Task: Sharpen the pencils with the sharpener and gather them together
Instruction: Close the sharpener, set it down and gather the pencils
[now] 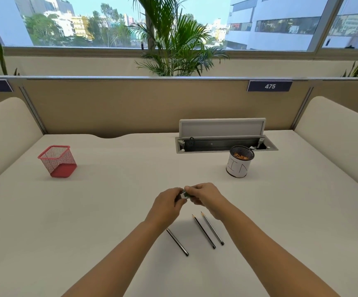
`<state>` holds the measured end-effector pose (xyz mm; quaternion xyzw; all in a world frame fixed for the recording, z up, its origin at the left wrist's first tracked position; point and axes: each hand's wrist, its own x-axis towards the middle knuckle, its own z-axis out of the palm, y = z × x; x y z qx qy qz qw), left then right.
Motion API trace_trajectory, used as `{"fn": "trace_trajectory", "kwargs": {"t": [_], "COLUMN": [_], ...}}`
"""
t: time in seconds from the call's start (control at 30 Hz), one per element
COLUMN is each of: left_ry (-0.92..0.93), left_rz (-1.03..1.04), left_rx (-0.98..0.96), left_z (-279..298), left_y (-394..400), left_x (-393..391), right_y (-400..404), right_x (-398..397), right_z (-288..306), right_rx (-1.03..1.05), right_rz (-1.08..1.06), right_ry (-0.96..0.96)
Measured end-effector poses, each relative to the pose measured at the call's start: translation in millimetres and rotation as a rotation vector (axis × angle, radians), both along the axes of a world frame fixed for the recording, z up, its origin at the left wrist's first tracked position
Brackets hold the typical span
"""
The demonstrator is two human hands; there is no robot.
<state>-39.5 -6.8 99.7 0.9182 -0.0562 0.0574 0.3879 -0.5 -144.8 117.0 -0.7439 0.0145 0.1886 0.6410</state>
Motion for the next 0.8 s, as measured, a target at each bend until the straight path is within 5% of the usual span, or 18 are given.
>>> {"fn": "trace_trajectory", "kwargs": {"t": [0.13, 0.37, 0.57, 0.8], "left_ry": [0.161, 0.288, 0.263, 0.267], "left_rz": [0.013, 0.077, 0.127, 0.17], "left_rx": [0.066, 0.128, 0.139, 0.132], "left_z": [-3, -17, -24, -33], "left_y": [2, 28, 37, 44], "left_x": [10, 9, 7, 0], "right_y": [-6, -30, -46, -52], "right_x": [3, 47, 74, 73], "right_z": [-10, -32, -54, -64], "right_rx": [-0.023, 0.237, -0.146, -0.448], "right_rz": [-0.013, -0.431, -0.558, -0.409], "right_ry": [-0.001, 0.093, 0.014, -0.151]}}
